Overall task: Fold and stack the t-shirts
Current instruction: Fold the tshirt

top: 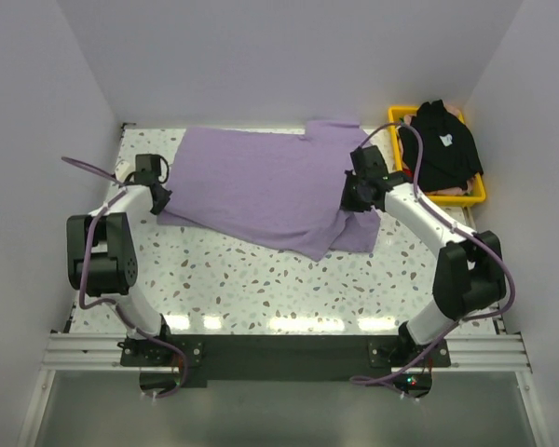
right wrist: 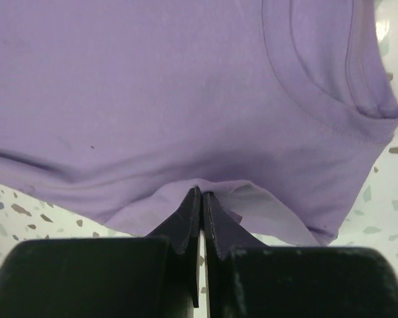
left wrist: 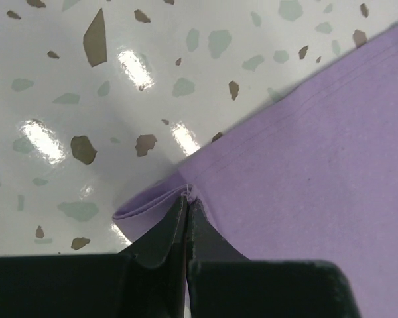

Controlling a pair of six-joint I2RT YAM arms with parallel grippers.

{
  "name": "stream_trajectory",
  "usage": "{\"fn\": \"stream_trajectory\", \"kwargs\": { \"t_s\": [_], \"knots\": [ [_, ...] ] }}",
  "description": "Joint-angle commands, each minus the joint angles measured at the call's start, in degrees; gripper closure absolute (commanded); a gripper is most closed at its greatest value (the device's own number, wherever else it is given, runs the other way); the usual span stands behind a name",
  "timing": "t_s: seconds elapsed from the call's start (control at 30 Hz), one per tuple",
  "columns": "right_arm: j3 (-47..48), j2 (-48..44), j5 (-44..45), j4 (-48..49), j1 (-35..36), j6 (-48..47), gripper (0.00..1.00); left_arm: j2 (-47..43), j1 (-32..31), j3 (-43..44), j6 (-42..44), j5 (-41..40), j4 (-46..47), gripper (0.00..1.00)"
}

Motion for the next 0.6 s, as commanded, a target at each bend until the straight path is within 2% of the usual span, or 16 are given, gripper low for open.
{"fn": "stream_trajectory", "kwargs": {
  "t_s": [0.0,0.57],
  "knots": [
    [4.98,1.23,1.00,1.14,-1.61,-1.44,1.00,0.47,0.41,3.67,0.96,-0.65,0.62,1.00],
    [10.44,4.67,-2.52,1.58,-7.77,-1.17,1.00,4.60,0.41,10.09,1.49,1.37,-0.17,1.00]
  ]
}}
